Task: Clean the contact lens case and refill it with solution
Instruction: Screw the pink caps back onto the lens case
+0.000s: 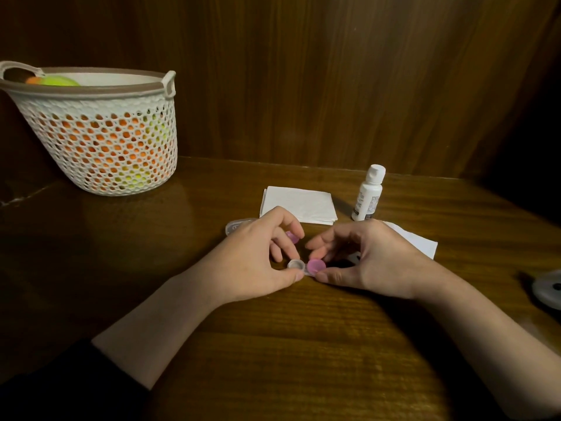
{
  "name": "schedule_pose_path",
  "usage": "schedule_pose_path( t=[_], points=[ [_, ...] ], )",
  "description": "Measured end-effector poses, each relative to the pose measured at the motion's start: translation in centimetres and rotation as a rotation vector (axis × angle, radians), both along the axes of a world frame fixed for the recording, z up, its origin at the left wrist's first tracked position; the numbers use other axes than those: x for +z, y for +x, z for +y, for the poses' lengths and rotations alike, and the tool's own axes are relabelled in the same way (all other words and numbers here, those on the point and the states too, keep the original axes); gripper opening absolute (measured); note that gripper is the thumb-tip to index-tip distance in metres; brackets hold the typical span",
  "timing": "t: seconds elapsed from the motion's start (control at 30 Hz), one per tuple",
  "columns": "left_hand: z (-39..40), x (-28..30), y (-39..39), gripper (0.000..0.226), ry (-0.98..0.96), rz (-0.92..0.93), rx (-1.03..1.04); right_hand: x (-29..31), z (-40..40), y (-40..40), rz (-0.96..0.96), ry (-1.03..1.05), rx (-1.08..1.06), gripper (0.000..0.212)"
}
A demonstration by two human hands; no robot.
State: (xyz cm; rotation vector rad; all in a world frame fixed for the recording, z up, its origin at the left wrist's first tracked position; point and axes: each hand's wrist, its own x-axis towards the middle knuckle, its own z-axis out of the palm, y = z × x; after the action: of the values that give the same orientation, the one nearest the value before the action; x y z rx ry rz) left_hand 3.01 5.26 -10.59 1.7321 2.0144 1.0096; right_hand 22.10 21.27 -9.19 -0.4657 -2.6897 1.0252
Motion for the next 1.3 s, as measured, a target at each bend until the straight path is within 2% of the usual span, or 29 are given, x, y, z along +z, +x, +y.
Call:
schedule_pose_path(
  t=[0.33, 0.5, 0.67, 0.8, 0.97, 1.13, 1.3],
  points=[
    [0.1, 0.0, 0.1, 0.053, 0.008, 0.004, 0.000, -0.3, 0.0, -0.3, -0.002, 0.023, -0.024, 0.038],
    [0.2, -0.1, 0.0, 0.055, 0.004, 0.011, 0.003, 0.2, 0.0, -0.2, -0.035, 0.098, 0.001, 0.048],
    [0.1, 0.0, 0.0, 0.055, 0.013, 0.007, -0.002, 0.3, -0.2, -0.1, -0.021, 0.035, 0.028, 0.040],
    [0.1, 0.0, 0.0, 0.055, 0.004, 0.011, -0.001, 0.1, -0.5, -0.4, -0.026, 0.075, -0.001, 0.034],
    [0.2, 0.0, 0.0, 0.056, -0.003, 0.021, 0.003, 0.4, -0.5, -0.5, -0.069, 0.170, -0.009, 0.053],
    [0.2, 0.0, 0.0, 0.056, 0.001, 0.023, 0.003, 0.9, -0.4, 0.0, -0.075, 0.124, 0.037, 0.043],
    [0.2, 0.0, 0.0, 0.056, -0.003, 0.030, 0.004, 0.4, -0.6, -0.5, -0.072, 0.119, -0.007, 0.044]
  ],
)
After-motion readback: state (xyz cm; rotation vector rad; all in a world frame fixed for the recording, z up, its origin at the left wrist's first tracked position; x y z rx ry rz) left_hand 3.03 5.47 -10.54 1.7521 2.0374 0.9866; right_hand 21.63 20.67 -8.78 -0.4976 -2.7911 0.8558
